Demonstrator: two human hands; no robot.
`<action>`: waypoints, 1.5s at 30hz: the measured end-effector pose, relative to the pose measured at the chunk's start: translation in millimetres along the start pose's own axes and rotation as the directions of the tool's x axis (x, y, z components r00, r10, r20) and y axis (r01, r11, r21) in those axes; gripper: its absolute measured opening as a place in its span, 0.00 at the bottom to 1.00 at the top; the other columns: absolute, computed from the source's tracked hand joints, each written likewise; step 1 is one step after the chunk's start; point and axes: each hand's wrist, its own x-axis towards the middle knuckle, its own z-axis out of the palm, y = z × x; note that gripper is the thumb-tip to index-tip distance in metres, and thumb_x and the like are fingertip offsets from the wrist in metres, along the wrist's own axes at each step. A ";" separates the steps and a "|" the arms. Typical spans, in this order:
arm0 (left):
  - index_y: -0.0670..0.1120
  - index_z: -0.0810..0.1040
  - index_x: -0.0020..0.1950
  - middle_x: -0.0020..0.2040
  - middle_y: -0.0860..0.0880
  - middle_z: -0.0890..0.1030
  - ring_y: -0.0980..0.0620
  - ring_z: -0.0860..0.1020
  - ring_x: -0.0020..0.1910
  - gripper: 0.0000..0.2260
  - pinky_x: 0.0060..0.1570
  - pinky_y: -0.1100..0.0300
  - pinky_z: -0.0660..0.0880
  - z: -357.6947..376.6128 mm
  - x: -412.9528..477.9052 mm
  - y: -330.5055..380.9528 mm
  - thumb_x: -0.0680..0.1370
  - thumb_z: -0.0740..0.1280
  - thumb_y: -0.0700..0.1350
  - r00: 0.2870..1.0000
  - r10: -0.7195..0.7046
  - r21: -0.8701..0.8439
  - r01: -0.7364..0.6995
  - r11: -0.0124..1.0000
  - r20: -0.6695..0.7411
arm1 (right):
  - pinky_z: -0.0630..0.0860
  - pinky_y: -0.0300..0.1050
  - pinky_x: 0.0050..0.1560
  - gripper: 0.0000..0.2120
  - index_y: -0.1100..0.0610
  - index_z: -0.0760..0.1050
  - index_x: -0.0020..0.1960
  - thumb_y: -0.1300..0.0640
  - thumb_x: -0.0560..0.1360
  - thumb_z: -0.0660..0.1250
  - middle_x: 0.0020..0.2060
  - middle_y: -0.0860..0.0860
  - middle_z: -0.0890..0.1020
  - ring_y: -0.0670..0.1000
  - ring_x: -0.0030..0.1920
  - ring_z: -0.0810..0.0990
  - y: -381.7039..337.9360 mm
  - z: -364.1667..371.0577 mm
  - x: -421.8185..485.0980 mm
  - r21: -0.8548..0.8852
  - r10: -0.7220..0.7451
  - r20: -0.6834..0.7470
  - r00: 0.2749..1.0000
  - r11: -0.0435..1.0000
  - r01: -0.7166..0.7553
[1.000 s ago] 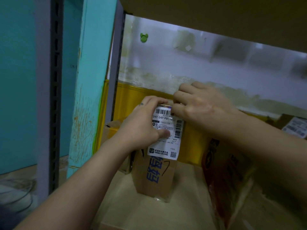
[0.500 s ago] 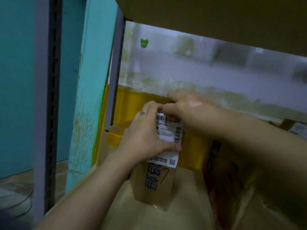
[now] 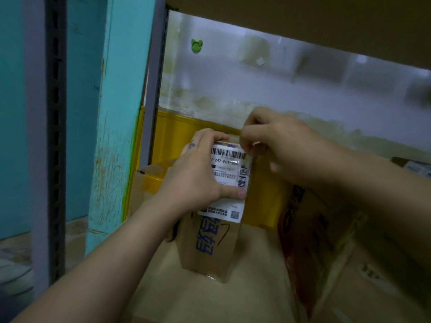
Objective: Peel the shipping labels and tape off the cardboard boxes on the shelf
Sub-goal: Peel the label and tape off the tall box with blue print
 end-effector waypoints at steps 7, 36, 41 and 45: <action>0.62 0.62 0.65 0.60 0.62 0.65 0.55 0.73 0.60 0.45 0.57 0.48 0.77 0.9 3.2 -7.3 0.55 0.82 0.61 1.000 -0.003 -0.042 0.003 0.999 -0.016 | 0.71 0.48 0.45 0.16 0.52 0.73 0.50 0.69 0.68 0.64 0.52 0.48 0.68 0.52 0.49 0.71 -3.6 -13.6 -10.8 -0.139 0.093 0.055 0.994 0.987 -0.085; 0.51 0.79 0.60 0.53 0.61 0.73 0.55 0.76 0.56 0.15 0.53 0.47 0.79 -19.1 5.6 -3.9 0.75 0.73 0.43 0.991 0.080 -0.117 -0.093 0.989 -0.107 | 0.67 0.44 0.33 0.16 0.51 0.67 0.34 0.46 0.76 0.67 0.33 0.46 0.74 0.46 0.34 0.72 -47.8 51.9 -18.2 0.427 0.677 -0.304 0.670 0.726 -0.539; 0.50 0.80 0.60 0.52 0.62 0.72 0.57 0.75 0.54 0.13 0.56 0.50 0.77 -20.2 5.6 0.5 0.76 0.71 0.41 0.989 0.086 -0.116 -0.100 0.988 -0.119 | 0.68 0.37 0.37 0.16 0.48 0.65 0.46 0.46 0.71 0.72 0.44 0.41 0.67 0.43 0.42 0.70 -62.8 93.6 -22.3 0.623 0.748 -0.386 0.540 0.643 -0.445; 0.52 0.78 0.62 0.57 0.61 0.73 0.63 0.74 0.58 0.17 0.58 0.61 0.76 -21.4 5.8 -0.6 0.77 0.70 0.38 0.997 0.063 -0.160 -0.070 0.985 -0.048 | 0.73 0.41 0.47 0.18 0.47 0.62 0.53 0.56 0.72 0.70 0.48 0.41 0.69 0.45 0.51 0.72 -66.6 112.7 -21.6 0.768 0.808 -0.396 0.436 0.552 -0.325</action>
